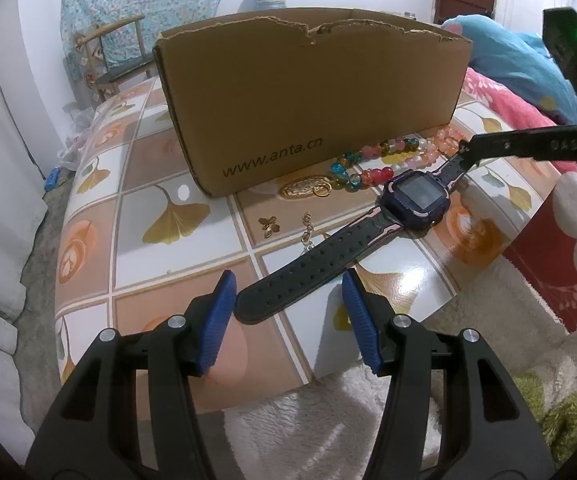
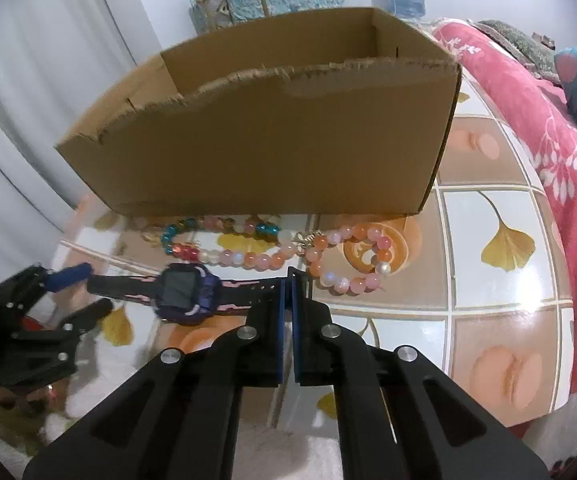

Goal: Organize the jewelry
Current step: 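Close the right gripper on the smartwatch band, then lift the smartwatch with the right gripper and carry it over the box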

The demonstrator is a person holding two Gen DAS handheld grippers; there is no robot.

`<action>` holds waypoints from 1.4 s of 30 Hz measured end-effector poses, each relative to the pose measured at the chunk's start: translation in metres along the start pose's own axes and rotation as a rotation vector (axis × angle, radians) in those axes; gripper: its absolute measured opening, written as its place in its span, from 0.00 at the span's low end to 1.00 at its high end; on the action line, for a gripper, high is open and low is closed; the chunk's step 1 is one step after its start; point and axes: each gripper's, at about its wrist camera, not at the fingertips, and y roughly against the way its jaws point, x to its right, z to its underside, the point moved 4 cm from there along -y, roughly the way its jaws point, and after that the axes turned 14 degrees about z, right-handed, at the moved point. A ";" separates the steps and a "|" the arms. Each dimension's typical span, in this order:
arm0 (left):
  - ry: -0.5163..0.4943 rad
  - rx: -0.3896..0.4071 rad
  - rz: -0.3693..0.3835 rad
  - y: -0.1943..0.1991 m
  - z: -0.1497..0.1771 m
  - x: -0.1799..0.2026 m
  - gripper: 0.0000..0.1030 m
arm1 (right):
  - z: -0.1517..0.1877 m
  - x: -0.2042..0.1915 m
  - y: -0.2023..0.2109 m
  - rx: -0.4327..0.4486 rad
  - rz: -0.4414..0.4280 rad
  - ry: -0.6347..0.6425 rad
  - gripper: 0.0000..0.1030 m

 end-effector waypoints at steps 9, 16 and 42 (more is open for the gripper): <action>0.001 -0.001 0.006 0.000 0.001 -0.002 0.51 | 0.025 0.006 0.026 -0.061 -0.051 -0.066 0.02; 0.004 -0.009 0.011 0.001 0.001 0.001 0.51 | 0.034 0.010 0.012 -0.075 -0.021 -0.063 0.02; -0.257 -0.059 0.259 0.004 -0.025 0.050 0.49 | 0.003 -0.026 0.010 0.002 -0.209 0.556 0.50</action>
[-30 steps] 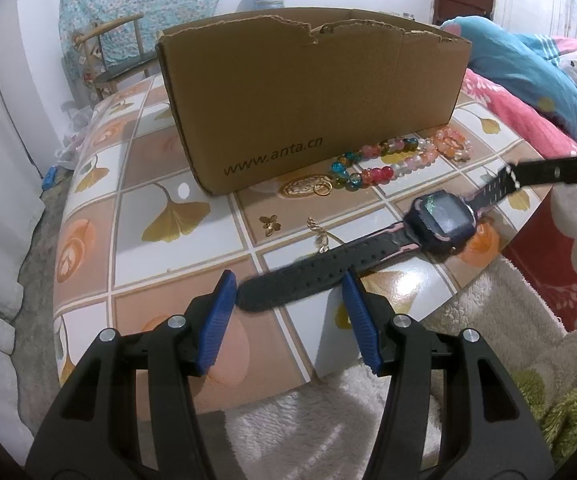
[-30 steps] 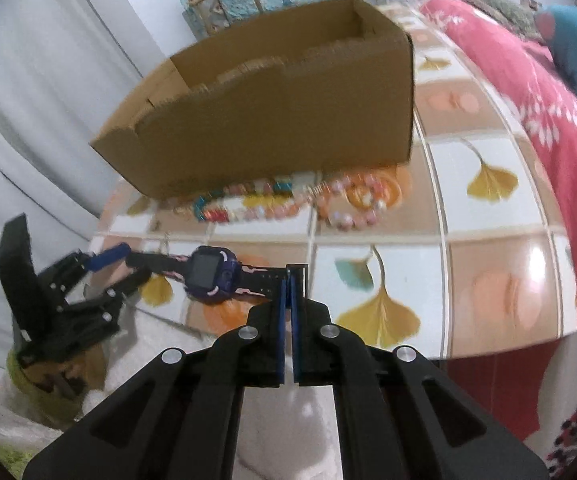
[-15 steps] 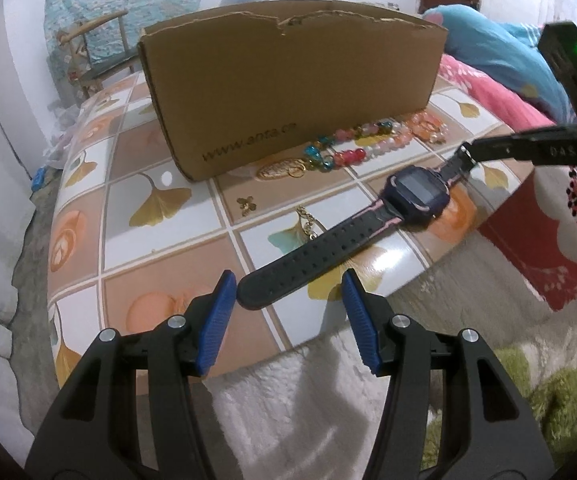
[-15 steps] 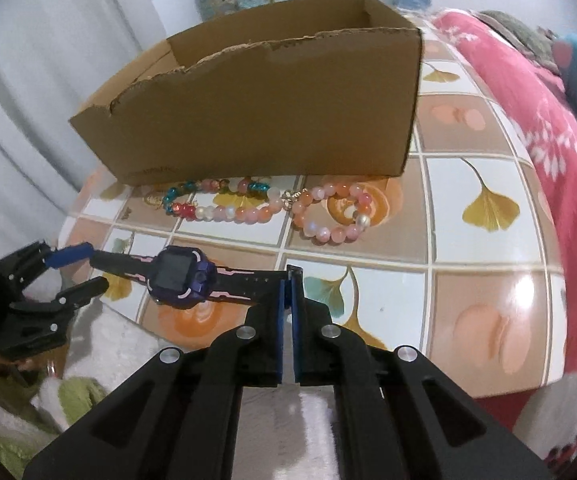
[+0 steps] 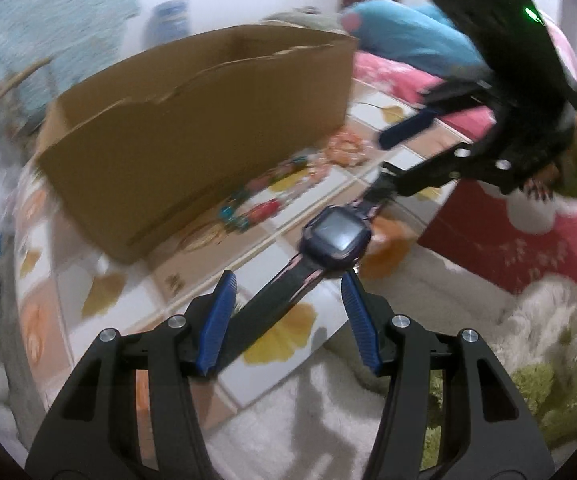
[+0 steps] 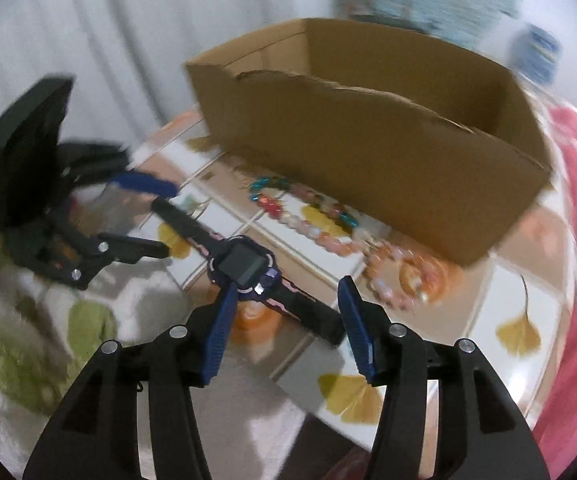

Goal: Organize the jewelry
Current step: 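Lift the smartwatch with the right gripper and carry it over the box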

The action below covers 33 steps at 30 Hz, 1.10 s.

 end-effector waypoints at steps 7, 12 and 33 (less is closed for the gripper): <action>-0.093 -0.127 0.086 -0.022 -0.011 -0.002 0.34 | -0.006 -0.014 -0.021 -0.052 -0.075 0.235 0.50; -0.142 -0.210 0.119 -0.034 -0.011 -0.003 0.32 | -0.007 -0.024 -0.025 -0.060 -0.116 0.334 0.49; -0.261 -0.321 0.203 -0.052 -0.026 0.000 0.32 | 0.000 -0.043 -0.046 -0.138 -0.134 0.467 0.27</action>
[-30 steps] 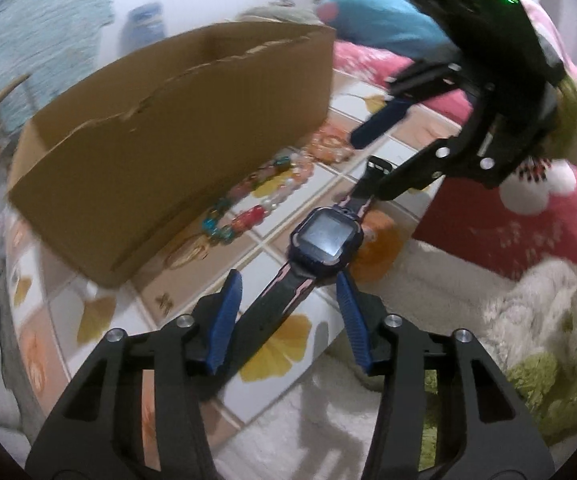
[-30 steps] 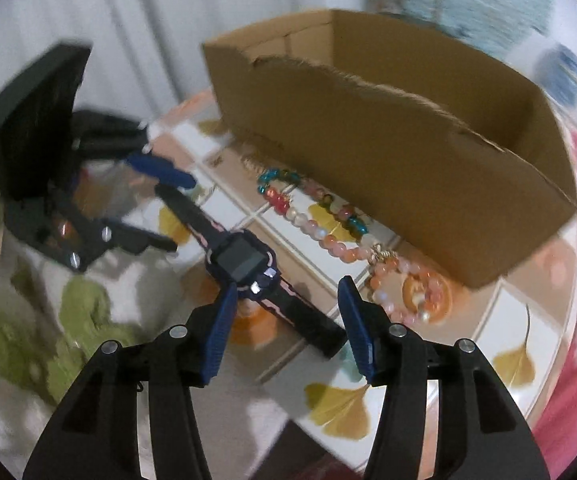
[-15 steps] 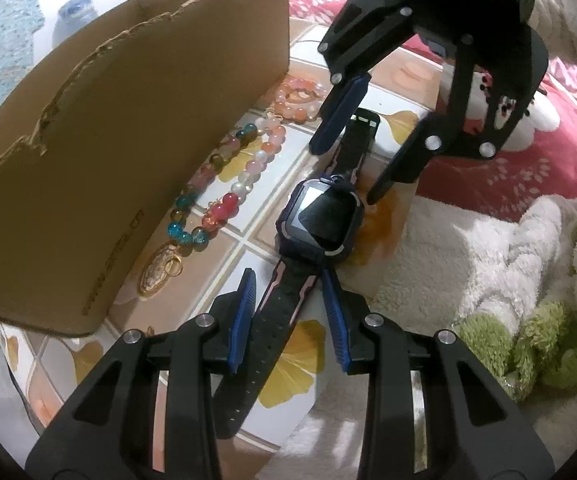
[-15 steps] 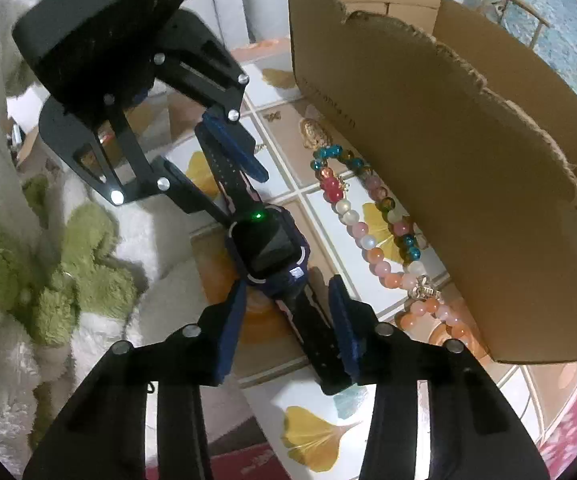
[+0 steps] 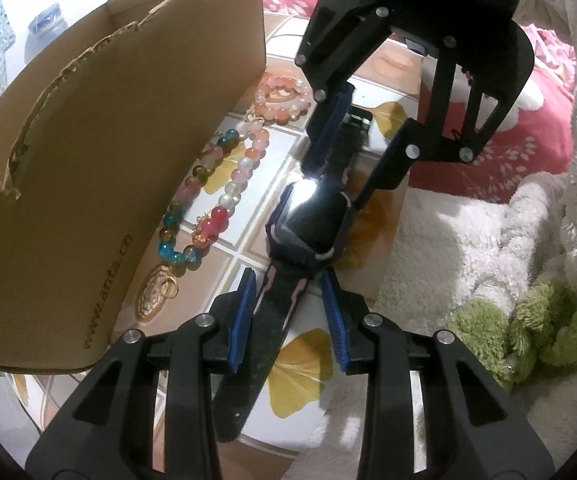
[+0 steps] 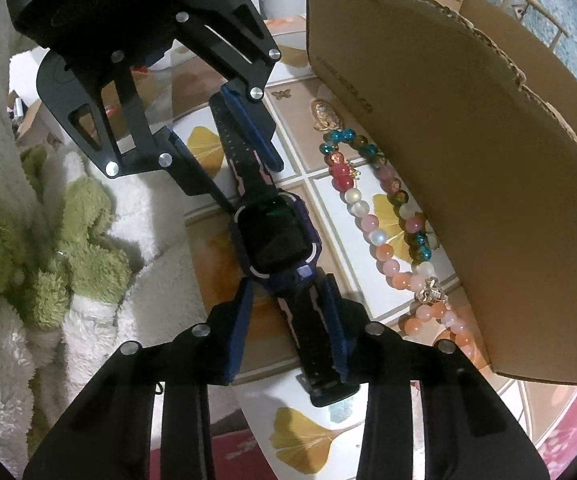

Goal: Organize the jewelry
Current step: 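Lift the smartwatch with the right gripper and carry it over the box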

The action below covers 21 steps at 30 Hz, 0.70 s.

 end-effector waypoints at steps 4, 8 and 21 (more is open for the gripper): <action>-0.007 0.011 -0.004 -0.001 0.002 0.005 0.29 | 0.004 -0.004 0.005 0.007 0.020 0.010 0.25; -0.055 0.019 -0.060 0.002 0.005 0.012 0.26 | 0.005 -0.008 0.011 0.020 0.064 0.027 0.25; -0.172 0.046 -0.267 0.027 0.001 0.049 0.24 | 0.000 -0.039 0.058 0.108 0.360 0.164 0.24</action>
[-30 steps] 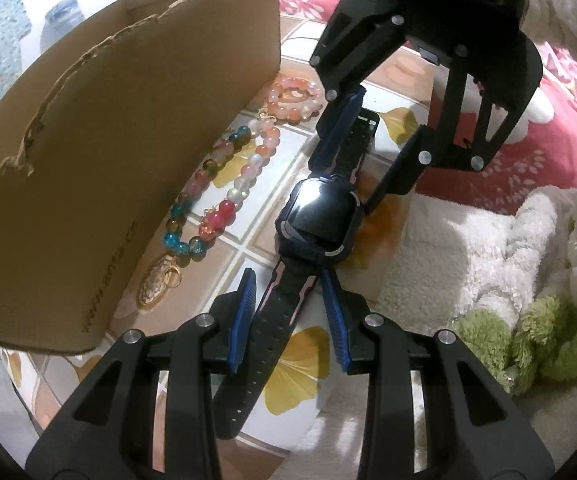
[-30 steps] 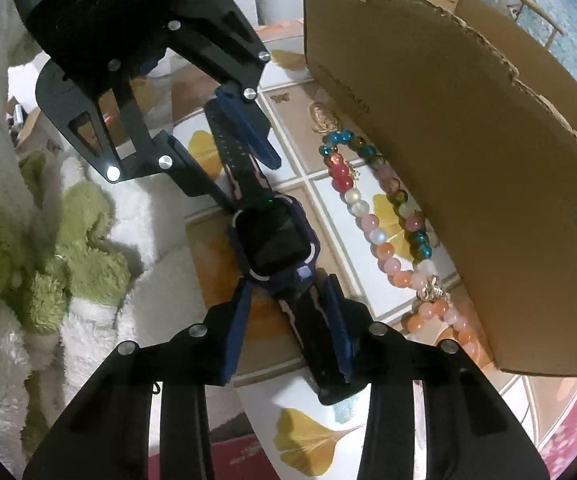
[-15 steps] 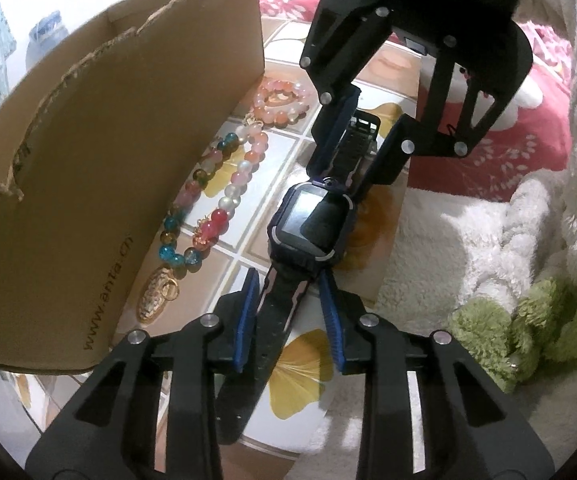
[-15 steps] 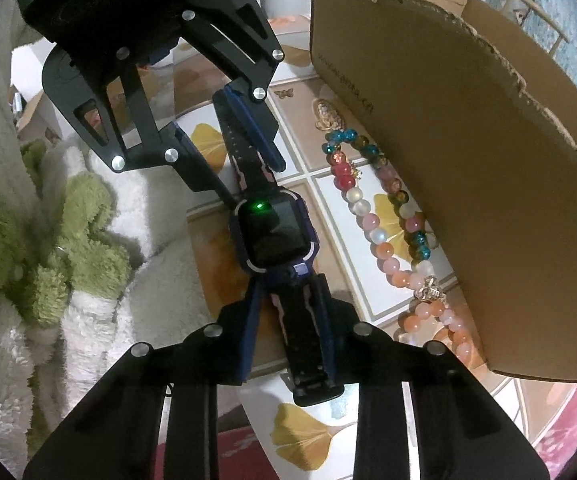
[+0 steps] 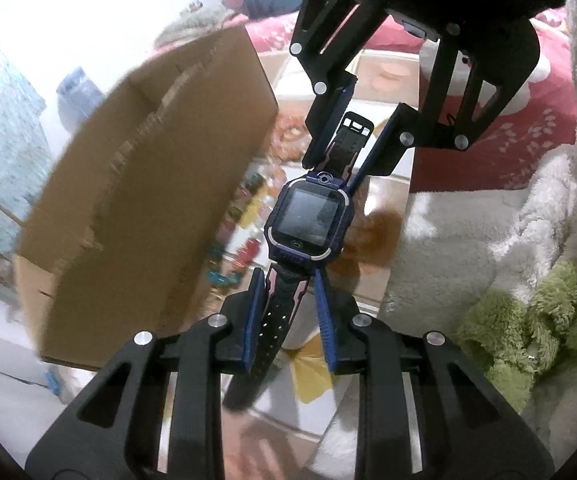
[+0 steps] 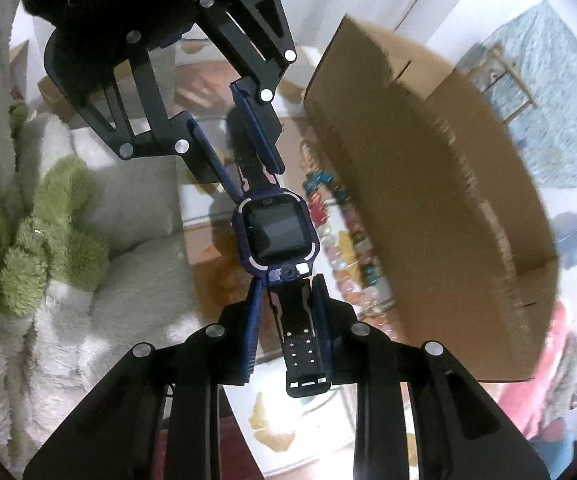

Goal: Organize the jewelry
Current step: 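Lift the smartwatch with the right gripper and carry it over the box, then lower the smartwatch into the box and open the right gripper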

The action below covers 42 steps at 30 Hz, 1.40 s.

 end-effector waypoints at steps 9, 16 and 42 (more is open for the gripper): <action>-0.080 0.040 -0.192 0.070 -0.023 0.001 0.23 | -0.023 0.027 0.065 0.100 0.207 0.052 0.24; -0.132 0.070 -0.330 0.115 -0.057 -0.036 0.23 | -0.053 0.072 0.085 0.172 0.332 0.094 0.24; 0.197 -0.158 -0.046 -0.016 -0.039 -0.270 0.20 | -0.066 0.205 -0.151 -0.047 -0.120 -0.050 0.41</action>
